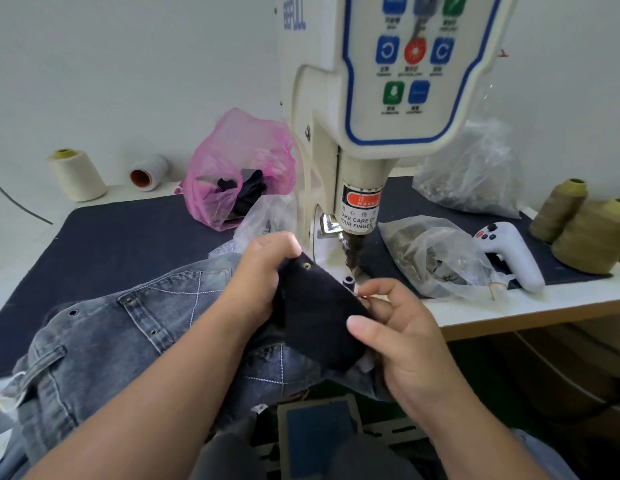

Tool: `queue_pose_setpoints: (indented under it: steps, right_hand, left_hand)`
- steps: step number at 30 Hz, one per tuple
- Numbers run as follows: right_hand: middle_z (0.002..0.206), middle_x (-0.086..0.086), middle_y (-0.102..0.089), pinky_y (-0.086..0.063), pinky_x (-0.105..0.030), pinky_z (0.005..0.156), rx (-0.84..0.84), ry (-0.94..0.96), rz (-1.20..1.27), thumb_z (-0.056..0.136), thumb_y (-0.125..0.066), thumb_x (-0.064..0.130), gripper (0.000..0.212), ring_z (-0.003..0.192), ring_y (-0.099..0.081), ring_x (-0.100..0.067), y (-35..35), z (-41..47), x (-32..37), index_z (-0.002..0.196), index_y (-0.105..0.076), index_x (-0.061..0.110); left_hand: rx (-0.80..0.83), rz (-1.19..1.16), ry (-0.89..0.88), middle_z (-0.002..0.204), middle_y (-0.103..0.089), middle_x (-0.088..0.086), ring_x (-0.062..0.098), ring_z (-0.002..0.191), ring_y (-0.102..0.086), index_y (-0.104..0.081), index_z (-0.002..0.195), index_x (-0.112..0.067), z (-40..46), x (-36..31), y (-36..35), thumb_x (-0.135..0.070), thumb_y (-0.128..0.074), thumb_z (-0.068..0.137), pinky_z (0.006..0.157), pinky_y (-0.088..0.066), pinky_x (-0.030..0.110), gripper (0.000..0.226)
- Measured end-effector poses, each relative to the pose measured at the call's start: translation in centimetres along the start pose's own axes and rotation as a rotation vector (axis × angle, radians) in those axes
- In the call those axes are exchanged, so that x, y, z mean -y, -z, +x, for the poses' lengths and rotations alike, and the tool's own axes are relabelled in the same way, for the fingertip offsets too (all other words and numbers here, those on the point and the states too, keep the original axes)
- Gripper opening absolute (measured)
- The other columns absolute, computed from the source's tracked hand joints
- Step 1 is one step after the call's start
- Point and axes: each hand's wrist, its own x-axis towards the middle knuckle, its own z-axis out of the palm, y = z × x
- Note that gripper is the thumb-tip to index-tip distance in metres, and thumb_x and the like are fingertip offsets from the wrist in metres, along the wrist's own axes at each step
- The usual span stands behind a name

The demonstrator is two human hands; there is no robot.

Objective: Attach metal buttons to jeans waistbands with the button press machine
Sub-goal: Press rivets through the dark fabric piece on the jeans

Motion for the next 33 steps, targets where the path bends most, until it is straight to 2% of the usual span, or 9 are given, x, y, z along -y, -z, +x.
queue_pose_setpoints:
  steps: [3, 7, 11, 15, 18, 21, 24, 27, 33]
  right_hand:
    - [0.088, 0.000, -0.074, -0.053, -0.021, 0.064, 0.054, 0.055, -0.368, 0.075, -0.070, 0.024, 0.022, 0.074, -0.069, -0.011, -1.8, -1.0, -1.4, 0.091, -0.064, 0.037]
    - [0.081, 0.015, -0.060, -0.045, -0.018, 0.070, -0.066, 0.367, -0.921, 0.084, -0.063, 0.029, 0.007, 0.082, -0.058, -0.006, -3.4, -1.6, -2.7, 0.084, -0.056, 0.028]
    - [0.103, 0.013, -0.042, -0.046, -0.030, 0.084, -0.147, 0.458, -1.337, 0.077, -0.055, 0.056, 0.039, 0.096, -0.045, -0.013, -3.8, -2.4, -3.9, 0.105, -0.046, 0.029]
    - [0.117, 0.014, -0.029, -0.042, -0.024, 0.086, -0.146, 0.304, -1.371, 0.072, -0.059, 0.063, 0.068, 0.106, -0.039, -0.012, -4.7, -2.4, -5.2, 0.127, -0.031, 0.032]
    - [0.105, 0.009, -0.043, -0.047, -0.026, 0.079, -0.116, 0.355, -1.266, 0.078, -0.068, 0.022, 0.040, 0.096, -0.049, -0.015, -5.9, -1.4, -6.2, 0.110, -0.044, 0.024]
    - [0.090, 0.005, -0.051, -0.045, -0.028, 0.076, -0.090, 0.304, -1.155, 0.078, -0.060, 0.004, 0.023, 0.087, -0.048, -0.015, -7.0, -0.4, -6.7, 0.092, -0.049, 0.018]
    - [0.089, 0.006, -0.056, -0.046, -0.025, 0.073, -0.139, 0.259, -1.052, 0.076, -0.061, 0.001, 0.028, 0.084, -0.052, -0.014, -7.5, 1.0, -6.6, 0.094, -0.054, 0.021]
    - [0.084, 0.009, -0.056, -0.050, -0.032, 0.068, -0.151, 0.171, -0.967, 0.070, -0.058, 0.000, 0.033, 0.080, -0.055, -0.015, -7.5, 1.8, -6.2, 0.085, -0.047, 0.027]
    - [0.071, 0.010, -0.054, -0.042, -0.015, 0.053, -0.175, 0.180, -0.823, 0.068, -0.063, -0.003, 0.033, 0.067, -0.053, -0.004, -6.8, 2.5, -5.5, 0.073, -0.046, 0.025]
  left_hand:
    - [0.048, -0.098, -0.007, 0.048, -0.029, 0.000, 0.014, 0.043, -0.026, -0.030, 0.050, -0.019, 0.3, -0.7, 0.9, -0.017, -0.054, 0.064, 0.047, -0.024, 0.024, 0.027]
    - [0.029, -0.150, -0.036, 0.046, -0.024, -0.005, 0.011, 0.043, -0.018, -0.025, 0.052, -0.024, 0.4, -1.4, 1.4, -0.010, -0.045, 0.071, 0.047, -0.016, 0.028, 0.031]
    - [-0.020, -0.116, -0.040, 0.054, -0.025, 0.001, 0.019, 0.054, -0.014, -0.020, 0.062, -0.019, 0.3, -2.5, 1.9, -0.013, -0.051, 0.068, 0.047, -0.022, 0.028, 0.032]
    - [-0.077, -0.009, -0.032, 0.070, -0.022, 0.015, 0.035, 0.069, -0.017, -0.023, 0.066, -0.004, 0.1, -4.1, 2.0, -0.019, -0.057, 0.058, 0.047, -0.030, 0.025, 0.038]
    - [-0.091, 0.154, -0.110, 0.064, -0.037, 0.016, 0.026, 0.061, -0.031, -0.034, 0.061, -0.003, -0.1, -5.3, 2.1, -0.021, -0.058, 0.059, 0.059, -0.033, 0.033, 0.030]
    - [-0.199, 0.783, -0.276, 0.062, -0.055, -0.005, 0.011, 0.061, -0.048, -0.055, 0.066, -0.009, -0.8, -5.8, 2.9, -0.028, -0.058, 0.075, 0.062, -0.038, 0.027, 0.021]
    - [-0.547, 1.182, -0.307, 0.101, -0.068, -0.005, 0.023, 0.099, -0.058, -0.068, 0.101, -0.022, -3.3, -5.3, 4.3, -0.045, -0.051, 0.088, 0.087, -0.044, 0.039, 0.031]
    - [-0.686, 1.349, 0.024, 0.139, -0.053, 0.011, 0.040, 0.127, -0.043, -0.053, 0.136, -0.024, -5.9, -4.1, 6.2, -0.064, -0.038, 0.092, 0.104, -0.031, 0.052, 0.061]
    - [-0.290, 1.526, 0.219, 0.136, -0.059, -0.004, 0.028, 0.127, -0.052, -0.052, 0.135, -0.036, -9.8, -2.4, 8.8, -0.075, -0.048, 0.077, 0.101, -0.042, 0.046, 0.070]
